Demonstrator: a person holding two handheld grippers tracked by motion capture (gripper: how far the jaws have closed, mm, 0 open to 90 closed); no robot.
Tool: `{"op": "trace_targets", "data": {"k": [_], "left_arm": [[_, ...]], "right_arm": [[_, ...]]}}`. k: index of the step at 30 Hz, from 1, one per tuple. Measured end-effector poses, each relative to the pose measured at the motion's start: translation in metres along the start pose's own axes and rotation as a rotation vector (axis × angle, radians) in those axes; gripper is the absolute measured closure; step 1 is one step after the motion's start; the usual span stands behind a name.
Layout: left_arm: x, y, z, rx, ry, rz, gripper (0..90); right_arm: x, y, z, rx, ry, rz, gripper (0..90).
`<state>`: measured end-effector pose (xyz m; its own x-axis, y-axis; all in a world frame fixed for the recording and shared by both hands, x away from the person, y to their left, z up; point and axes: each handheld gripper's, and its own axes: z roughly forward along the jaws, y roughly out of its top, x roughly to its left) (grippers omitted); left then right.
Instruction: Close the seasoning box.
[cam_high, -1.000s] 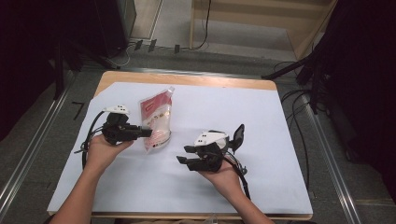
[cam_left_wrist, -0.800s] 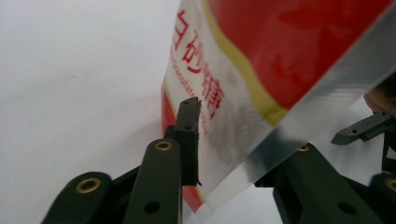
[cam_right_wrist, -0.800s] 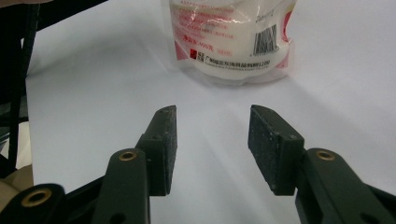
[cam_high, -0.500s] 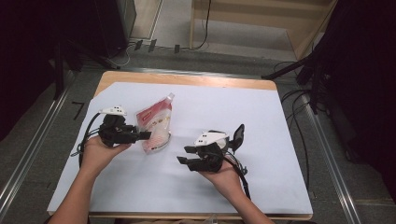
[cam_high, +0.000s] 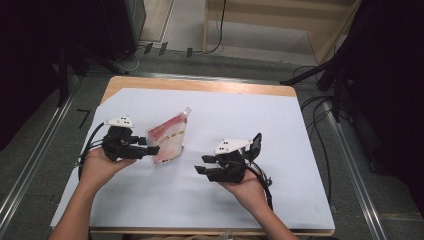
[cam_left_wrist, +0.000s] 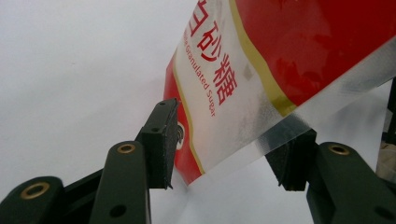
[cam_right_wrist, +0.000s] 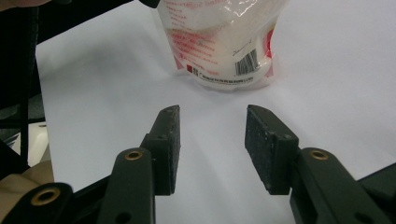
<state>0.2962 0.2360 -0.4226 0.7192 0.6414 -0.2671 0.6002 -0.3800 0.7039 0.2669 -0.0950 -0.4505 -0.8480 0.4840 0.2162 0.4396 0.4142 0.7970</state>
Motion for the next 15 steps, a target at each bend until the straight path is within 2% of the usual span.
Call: {"op": "trace_targets", "data": {"k": [3, 7, 12, 15], "left_arm": [[0.0012, -0.0005, -0.0008, -0.008, -0.005, -0.008, 49.3], [0.0013, -0.0014, 0.0002, -0.020, -0.004, 0.011, 46.6], [0.0011, -0.0016, 0.0023, -0.035, -0.024, 0.002, 43.0], [0.0013, -0.0018, 0.0043, -0.036, -0.037, 0.012, 39.0]], "right_arm": [[-0.0024, 0.0005, -0.0024, 0.003, -0.001, 0.012, 56.3], [-0.0048, 0.0005, -0.0029, 0.006, -0.006, 0.015, 56.4], [-0.0053, 0.0007, -0.0022, 0.008, -0.005, 0.014, 56.4], [-0.0050, 0.0007, -0.0018, 0.011, -0.005, 0.015, 56.4]]}}
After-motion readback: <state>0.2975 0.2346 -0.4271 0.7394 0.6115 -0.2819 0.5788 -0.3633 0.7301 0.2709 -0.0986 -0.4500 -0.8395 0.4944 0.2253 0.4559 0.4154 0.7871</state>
